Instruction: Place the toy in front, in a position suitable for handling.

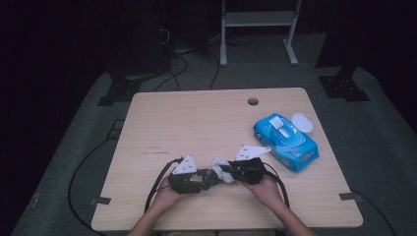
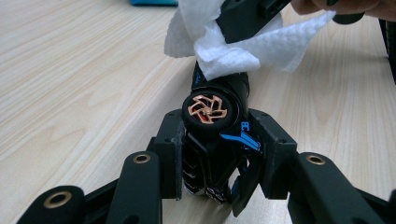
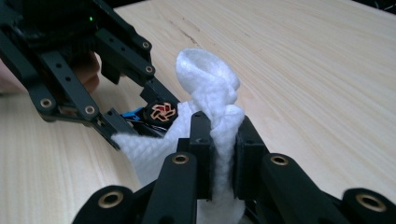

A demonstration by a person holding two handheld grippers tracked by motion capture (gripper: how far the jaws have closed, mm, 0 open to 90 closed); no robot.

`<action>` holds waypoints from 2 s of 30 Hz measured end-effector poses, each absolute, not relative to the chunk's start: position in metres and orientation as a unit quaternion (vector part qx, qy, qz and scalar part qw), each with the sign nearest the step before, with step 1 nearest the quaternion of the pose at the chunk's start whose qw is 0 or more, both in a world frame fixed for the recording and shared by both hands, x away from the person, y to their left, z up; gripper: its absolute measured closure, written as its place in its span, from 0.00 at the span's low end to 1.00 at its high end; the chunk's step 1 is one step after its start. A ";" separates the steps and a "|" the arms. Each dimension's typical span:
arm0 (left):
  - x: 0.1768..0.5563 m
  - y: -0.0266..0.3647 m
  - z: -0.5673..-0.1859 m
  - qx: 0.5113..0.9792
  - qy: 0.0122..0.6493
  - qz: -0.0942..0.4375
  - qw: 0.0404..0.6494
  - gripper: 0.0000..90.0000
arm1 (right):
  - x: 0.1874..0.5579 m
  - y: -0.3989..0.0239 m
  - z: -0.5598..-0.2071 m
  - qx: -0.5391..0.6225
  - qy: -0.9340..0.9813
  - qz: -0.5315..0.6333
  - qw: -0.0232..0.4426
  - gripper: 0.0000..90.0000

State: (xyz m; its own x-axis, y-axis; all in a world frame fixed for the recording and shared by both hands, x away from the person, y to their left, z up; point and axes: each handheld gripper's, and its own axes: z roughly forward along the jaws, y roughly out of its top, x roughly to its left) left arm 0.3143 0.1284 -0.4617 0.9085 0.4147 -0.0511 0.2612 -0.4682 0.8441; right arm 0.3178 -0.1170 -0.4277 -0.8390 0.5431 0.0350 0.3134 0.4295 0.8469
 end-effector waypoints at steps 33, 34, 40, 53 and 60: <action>0.315 0.130 -0.461 0.854 0.201 0.084 0.473 0.66 | 0.321 -0.158 -0.424 0.297 0.831 0.447 0.147 0.89; 0.315 0.130 -0.461 0.854 0.202 0.083 0.473 0.66 | 0.324 -0.162 -0.425 0.305 0.829 0.445 0.150 0.89; 0.315 0.130 -0.461 0.854 0.202 0.081 0.473 0.66 | 0.330 -0.176 -0.429 0.332 0.822 0.439 0.148 0.89; 0.316 0.130 -0.461 0.853 0.205 0.078 0.474 0.66 | 0.328 -0.177 -0.425 0.336 0.807 0.474 0.112 0.89; 0.316 0.131 -0.461 0.854 0.204 0.078 0.473 0.66 | 0.321 -0.149 -0.422 0.293 0.828 0.466 0.110 0.89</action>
